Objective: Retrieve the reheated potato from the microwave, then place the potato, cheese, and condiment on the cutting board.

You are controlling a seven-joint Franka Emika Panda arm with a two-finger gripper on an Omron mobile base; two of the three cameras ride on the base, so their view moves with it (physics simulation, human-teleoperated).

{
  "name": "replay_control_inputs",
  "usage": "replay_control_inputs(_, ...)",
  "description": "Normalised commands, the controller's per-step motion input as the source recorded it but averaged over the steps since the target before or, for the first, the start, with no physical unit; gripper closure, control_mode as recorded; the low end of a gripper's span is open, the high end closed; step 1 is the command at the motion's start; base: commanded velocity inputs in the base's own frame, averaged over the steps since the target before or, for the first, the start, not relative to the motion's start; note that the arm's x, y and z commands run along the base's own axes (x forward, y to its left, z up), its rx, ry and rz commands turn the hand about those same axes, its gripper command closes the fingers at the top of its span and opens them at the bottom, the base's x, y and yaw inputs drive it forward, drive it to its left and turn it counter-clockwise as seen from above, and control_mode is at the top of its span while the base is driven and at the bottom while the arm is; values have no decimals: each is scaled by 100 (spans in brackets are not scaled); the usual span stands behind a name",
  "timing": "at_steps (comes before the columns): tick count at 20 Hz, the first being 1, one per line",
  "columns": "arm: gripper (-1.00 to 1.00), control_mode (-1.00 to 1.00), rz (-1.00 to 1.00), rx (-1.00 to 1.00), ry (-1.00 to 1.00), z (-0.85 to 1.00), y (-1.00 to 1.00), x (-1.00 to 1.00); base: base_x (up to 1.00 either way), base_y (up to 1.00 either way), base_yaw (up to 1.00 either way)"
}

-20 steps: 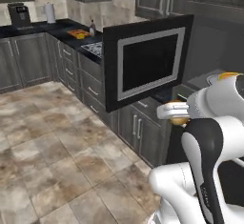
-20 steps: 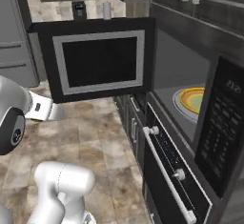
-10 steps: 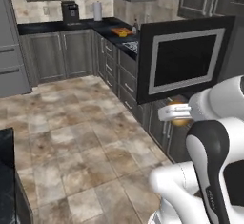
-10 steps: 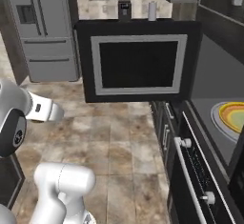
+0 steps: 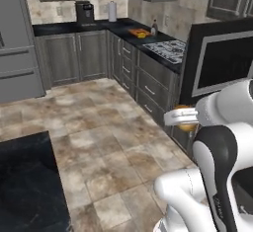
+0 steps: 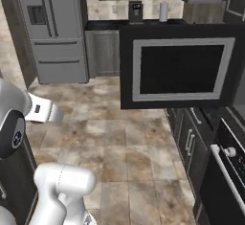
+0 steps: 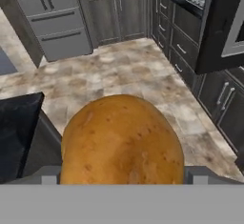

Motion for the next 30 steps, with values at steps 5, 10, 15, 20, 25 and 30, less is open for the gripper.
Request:
replay_control_inputs(5,100,100,0,0,0,0,0,0,57,50,1)
replay_control_inputs(10,100,100,0,0,0,0,0,0,70,38,4)
replay_control_inputs(15,100,100,0,0,0,0,0,0,85,7,0)
replay_control_inputs(20,100,100,0,0,0,0,0,0,92,10,0)
replay_control_inputs(25,100,100,0,0,0,0,0,0,93,9,0)
replay_control_inputs(30,100,100,0,0,0,0,0,0,93,4,0)
